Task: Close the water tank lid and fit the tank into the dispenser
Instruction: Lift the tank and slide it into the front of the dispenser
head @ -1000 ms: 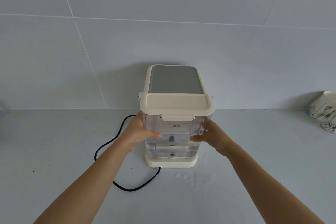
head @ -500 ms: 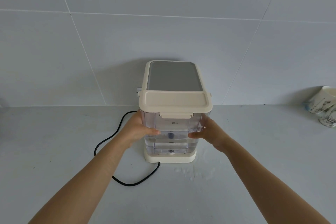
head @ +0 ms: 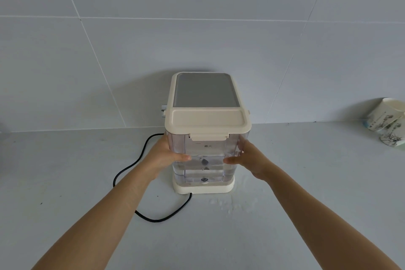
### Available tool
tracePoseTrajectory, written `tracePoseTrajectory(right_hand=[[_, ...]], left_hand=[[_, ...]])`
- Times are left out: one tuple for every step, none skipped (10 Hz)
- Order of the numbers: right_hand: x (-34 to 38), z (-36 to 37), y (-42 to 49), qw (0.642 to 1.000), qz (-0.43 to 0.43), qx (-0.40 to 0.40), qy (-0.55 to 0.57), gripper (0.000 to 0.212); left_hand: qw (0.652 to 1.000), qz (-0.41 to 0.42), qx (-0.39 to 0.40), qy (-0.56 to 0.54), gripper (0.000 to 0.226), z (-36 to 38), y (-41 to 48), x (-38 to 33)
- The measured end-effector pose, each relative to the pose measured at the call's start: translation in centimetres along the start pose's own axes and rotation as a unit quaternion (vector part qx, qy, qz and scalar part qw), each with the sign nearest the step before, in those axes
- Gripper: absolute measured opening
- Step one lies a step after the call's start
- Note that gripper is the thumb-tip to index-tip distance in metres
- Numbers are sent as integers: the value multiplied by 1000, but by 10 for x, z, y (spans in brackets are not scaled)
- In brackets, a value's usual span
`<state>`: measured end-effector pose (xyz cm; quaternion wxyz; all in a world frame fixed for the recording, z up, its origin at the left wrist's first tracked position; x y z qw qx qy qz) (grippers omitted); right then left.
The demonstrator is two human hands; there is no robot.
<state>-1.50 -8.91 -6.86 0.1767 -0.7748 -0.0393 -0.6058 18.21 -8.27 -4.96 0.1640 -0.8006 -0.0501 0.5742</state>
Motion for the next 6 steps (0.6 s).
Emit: tracePoseTrajectory(right_hand=[[-3,-1,1,1000,2,-3,5,77],[-3,0,-1,1000,6,4,-4,81],[-5,-1,-5,1000,6,-5,-20,94],[3,-6,-15,997,1,-39,-59,114],[23,-16,-26,994,-38,-62,-79,116],[60,-31,-40,985,-96,-97,-104,106]], left_hand=[[1000,2,5,-2,61,1,-2,0],[1000,3,11,2,67,1,-5,0],[999,19,-6,37,74,3,-14,-1],[995,42,-44,74,82,2,-30,-4],[988,66,-83,113,97,-9,-41,-11],[978,100,-149,109,96,-31,-56,-39]])
Point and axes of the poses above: each hand's wrist, its own y-axis towards the middle knuckle, its own z-axis out of the palm, x = y × z, the point moved 10 cm from there along y, towards the middle knuckle, and after that the axes turned 3 degrees about -z, right-handed, at the moved point
